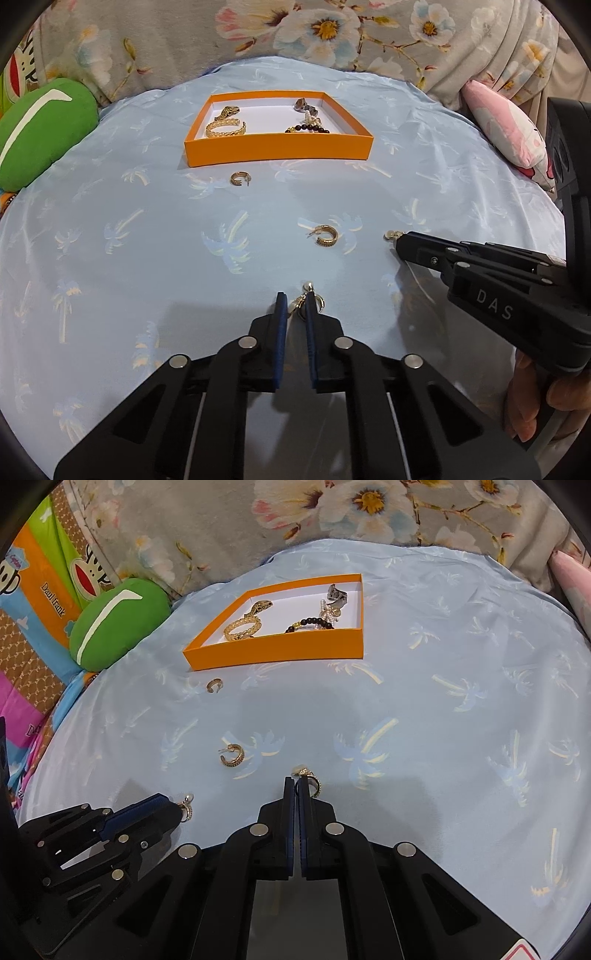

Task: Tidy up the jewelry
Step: 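Grasp a gold earring with the left tool while the right tool holds its earring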

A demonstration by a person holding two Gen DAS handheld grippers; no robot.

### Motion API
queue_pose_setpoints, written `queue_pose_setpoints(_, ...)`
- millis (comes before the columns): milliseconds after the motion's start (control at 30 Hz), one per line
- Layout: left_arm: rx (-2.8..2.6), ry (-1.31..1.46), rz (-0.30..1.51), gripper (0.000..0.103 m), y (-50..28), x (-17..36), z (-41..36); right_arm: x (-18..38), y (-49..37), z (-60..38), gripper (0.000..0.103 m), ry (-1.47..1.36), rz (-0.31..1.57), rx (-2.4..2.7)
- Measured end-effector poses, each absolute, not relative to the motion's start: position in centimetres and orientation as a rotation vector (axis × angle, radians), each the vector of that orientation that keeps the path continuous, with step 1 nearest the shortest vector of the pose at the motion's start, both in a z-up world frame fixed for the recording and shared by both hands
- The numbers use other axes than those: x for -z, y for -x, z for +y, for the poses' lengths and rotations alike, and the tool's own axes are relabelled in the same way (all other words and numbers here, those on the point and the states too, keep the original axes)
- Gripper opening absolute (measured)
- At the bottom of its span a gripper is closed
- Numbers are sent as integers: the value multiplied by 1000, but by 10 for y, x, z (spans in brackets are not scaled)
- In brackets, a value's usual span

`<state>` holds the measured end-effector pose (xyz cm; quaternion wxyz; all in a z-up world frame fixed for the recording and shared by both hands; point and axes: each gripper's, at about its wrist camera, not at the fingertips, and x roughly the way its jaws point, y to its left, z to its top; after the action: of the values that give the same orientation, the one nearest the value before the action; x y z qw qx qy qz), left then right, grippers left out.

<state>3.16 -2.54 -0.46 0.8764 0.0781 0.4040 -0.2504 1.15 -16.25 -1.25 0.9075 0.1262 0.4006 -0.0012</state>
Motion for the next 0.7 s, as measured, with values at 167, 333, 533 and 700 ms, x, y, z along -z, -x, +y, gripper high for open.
queue_pose_setpoints(167,524,-152,845,7,-31,4,-26,12,-11,-163,1,-266,824,0)
queue_pose_setpoints(333,528,-118,852,10,-32,4,-23,11,-10,-165,1,-279,819,-2)
queue_pose_setpoints(533,512,-106,842,35,-26,2,-27,10,-8,-168,1,-294,806,-8)
queue_pose_setpoints(700,465,-150,842,34,-25,4,-37,10,-5,-172,1,-310,800,-14)
